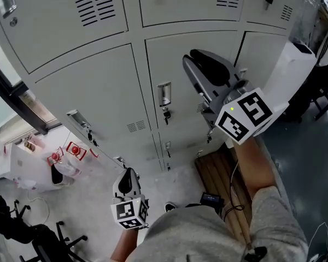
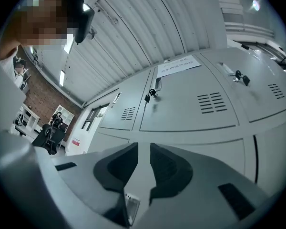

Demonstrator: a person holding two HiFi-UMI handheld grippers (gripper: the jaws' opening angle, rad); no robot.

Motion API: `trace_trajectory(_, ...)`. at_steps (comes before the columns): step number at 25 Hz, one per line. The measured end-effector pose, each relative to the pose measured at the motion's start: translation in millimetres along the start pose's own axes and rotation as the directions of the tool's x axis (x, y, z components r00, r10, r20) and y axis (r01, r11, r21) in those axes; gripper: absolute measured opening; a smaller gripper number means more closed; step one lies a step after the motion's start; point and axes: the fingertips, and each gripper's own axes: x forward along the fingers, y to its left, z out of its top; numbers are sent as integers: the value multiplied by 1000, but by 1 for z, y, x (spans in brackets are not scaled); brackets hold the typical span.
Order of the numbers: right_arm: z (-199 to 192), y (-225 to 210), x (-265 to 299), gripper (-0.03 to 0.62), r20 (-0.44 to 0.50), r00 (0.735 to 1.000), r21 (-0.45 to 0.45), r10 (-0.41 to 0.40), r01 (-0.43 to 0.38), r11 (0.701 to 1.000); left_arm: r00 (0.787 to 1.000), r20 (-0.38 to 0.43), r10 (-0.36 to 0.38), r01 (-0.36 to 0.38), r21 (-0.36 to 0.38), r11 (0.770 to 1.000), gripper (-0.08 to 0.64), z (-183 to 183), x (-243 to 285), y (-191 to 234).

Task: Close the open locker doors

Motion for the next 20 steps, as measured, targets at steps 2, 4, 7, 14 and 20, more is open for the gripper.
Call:
trace_trajectory(2,-21,4,-29,91,-44,999,37,2,0,999,1000,3,-25,25,0,1000,6,1,3,-15)
trace_trajectory(4,-46,11,-57,91,-104,995,58,7,-1,998,999,5,-52,52,8,999,6,2,6,-33)
trace_trajectory(7,-85,23,-104,69,-213,977,12,-6,9,1000,996,5,-85,85,23,996,6,3,4,-62)
trace_trajectory(14,-144,40,-245,35,-385,920,111,-78,130,985,988,-33,-152,154,46,987,6,-12,-24,-145)
trace_trajectory(20,-147,36,-357,29,-431,888,187,-162,263,947,977,-77,-198,203,71,977,6,-35,-62,-217)
